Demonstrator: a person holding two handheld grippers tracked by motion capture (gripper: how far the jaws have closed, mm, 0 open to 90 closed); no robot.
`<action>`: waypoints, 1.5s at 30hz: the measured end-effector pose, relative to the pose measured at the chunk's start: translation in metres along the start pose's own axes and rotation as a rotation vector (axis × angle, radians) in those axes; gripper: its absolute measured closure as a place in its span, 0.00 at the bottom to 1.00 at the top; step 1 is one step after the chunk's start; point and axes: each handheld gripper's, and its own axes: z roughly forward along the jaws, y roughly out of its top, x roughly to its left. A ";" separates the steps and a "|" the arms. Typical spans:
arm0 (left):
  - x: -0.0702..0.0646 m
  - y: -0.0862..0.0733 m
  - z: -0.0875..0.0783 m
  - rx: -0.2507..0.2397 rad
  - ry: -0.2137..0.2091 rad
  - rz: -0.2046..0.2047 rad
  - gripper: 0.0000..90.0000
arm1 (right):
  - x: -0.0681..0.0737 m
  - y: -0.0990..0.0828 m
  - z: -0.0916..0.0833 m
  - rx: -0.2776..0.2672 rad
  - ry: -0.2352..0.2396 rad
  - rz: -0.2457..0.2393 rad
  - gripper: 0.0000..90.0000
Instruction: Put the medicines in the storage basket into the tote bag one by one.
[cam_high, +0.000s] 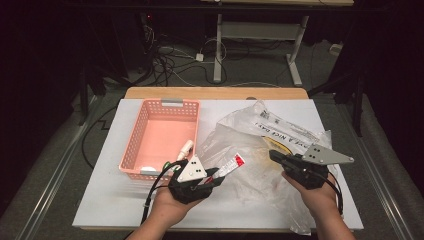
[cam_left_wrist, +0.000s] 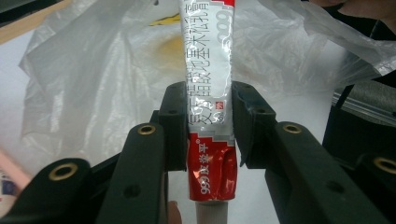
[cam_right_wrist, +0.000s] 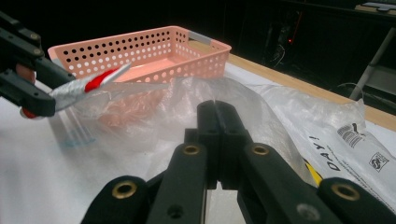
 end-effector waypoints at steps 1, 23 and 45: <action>-0.001 0.000 0.002 0.005 -0.004 0.004 0.74 | 0.000 0.000 0.000 -0.001 0.001 -0.001 1.00; -0.020 -0.007 0.044 0.080 -0.041 0.033 0.74 | 0.005 0.001 0.001 -0.001 0.016 -0.007 1.00; -0.020 0.032 0.110 0.062 0.002 0.015 0.74 | 0.000 0.002 -0.002 -0.032 0.014 0.019 1.00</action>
